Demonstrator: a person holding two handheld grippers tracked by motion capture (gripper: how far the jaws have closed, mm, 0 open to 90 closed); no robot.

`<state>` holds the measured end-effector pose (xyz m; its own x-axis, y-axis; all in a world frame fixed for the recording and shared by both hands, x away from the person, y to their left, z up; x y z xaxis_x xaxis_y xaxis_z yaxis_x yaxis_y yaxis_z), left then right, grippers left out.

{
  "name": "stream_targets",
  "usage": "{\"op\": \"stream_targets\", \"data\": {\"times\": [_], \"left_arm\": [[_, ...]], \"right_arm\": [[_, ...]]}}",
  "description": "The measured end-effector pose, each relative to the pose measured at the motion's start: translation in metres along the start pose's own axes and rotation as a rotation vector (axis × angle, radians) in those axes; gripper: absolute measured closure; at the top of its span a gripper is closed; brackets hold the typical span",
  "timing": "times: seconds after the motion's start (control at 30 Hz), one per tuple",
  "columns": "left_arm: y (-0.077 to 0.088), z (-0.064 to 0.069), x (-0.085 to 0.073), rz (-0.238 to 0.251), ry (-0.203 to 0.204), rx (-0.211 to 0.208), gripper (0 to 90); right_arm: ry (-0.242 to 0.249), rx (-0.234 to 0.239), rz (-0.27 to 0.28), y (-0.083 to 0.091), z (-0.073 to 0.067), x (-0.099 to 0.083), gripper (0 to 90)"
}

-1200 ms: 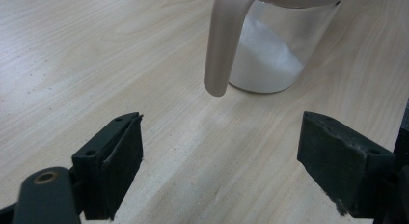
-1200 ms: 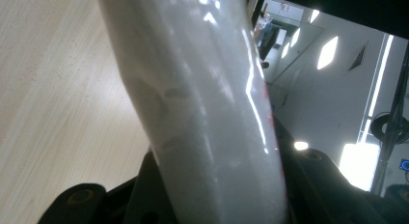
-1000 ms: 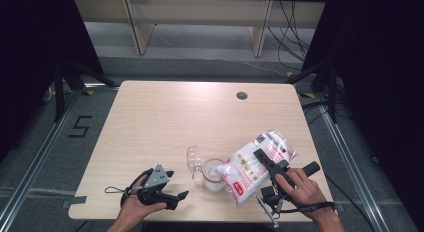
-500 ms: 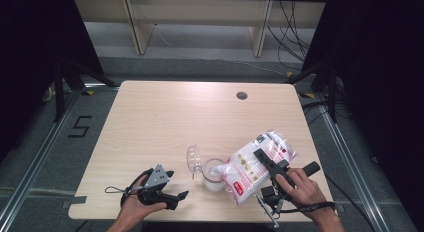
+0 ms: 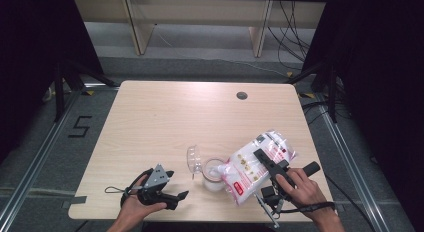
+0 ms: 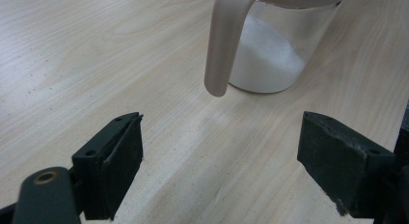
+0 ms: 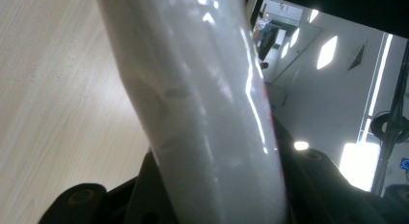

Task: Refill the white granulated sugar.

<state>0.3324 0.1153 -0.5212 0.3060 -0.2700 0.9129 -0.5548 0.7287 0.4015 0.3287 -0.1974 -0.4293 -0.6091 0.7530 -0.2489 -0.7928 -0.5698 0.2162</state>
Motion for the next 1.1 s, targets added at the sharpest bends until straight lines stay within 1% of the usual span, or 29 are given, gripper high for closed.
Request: {"op": "stream_targets", "data": {"times": [0.33, 0.37, 0.47, 0.5, 0.57, 0.63, 0.7, 0.73, 0.77, 0.87, 0.9, 0.93, 0.97, 1.1], "left_arm": [[0.0000, 0.0001, 0.0000, -0.001, -0.002, -0.001, 15.9], [0.0000, 0.0000, 0.0000, -0.001, -0.001, -0.001, 15.9], [0.0000, 0.0000, 0.0000, 0.000, 0.000, 0.000, 15.9], [0.0000, 0.0001, 0.0000, -0.001, -0.001, -0.001, 15.9], [0.0000, 0.0001, 0.0000, -0.001, -0.002, -0.001, 15.9], [0.0000, 0.0000, 0.0000, -0.001, -0.001, 0.000, 15.9], [0.0000, 0.0001, 0.0000, -0.001, -0.001, -0.001, 15.9], [0.0000, 0.0000, 0.0000, -0.001, -0.002, -0.001, 15.9], [0.0000, 0.0001, 0.0000, -0.001, -0.001, -0.001, 15.9], [0.0000, 0.0001, 0.0000, -0.001, -0.001, -0.001, 15.9], [0.0000, 0.0000, 0.0000, 0.000, -0.001, -0.001, 15.9], [0.0000, 0.0000, 0.0000, 0.000, -0.001, -0.001, 15.9], [0.0000, 0.0000, 0.0000, -0.001, -0.001, -0.001, 15.9], [0.0000, 0.0001, 0.0000, -0.001, -0.001, 0.000, 15.9]], "right_arm": [[0.003, 0.000, -0.004, 0.0005, 0.0006, 0.0001, 67.3], [-0.011, 0.007, -0.014, 0.0010, -0.0008, -0.0002, 67.4], [-0.012, 0.009, -0.014, 0.0010, -0.0009, -0.0001, 67.3], [-0.013, 0.001, -0.003, 0.0004, -0.0011, 0.0001, 67.4], [-0.018, 0.002, -0.007, 0.0007, -0.0015, 0.0000, 67.4], [-0.010, 0.002, -0.003, 0.0004, -0.0008, 0.0002, 67.4], [-0.028, 0.003, -0.018, 0.0015, -0.0025, 0.0000, 67.4], [-0.021, 0.005, -0.014, 0.0012, -0.0020, 0.0002, 67.4], [-0.005, -0.006, 0.002, 0.0000, -0.0006, 0.0008, 67.4], [-0.002, -0.006, 0.001, 0.0000, -0.0010, 0.0014, 67.4], [0.019, -0.011, 0.011, -0.0007, 0.0009, 0.0021, 67.4], [0.019, -0.011, 0.011, -0.0007, 0.0009, 0.0021, 67.4], [0.006, 0.007, -0.007, 0.0001, -0.0006, 0.0019, 67.4], [0.003, 0.009, -0.012, 0.0001, -0.0011, 0.0020, 67.5]]}}
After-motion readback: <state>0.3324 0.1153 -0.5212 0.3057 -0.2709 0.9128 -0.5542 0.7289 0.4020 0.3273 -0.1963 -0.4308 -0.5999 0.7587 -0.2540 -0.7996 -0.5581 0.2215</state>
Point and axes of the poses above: each handheld gripper's, and its own axes: y roughly backward along the jaws, x roughly out of its top, z roughly to its right, the point moved 4 cm from there along -y, roughly forward along the jaws, and after that the axes turned 11 degrees about z, right-handed, at the moved point
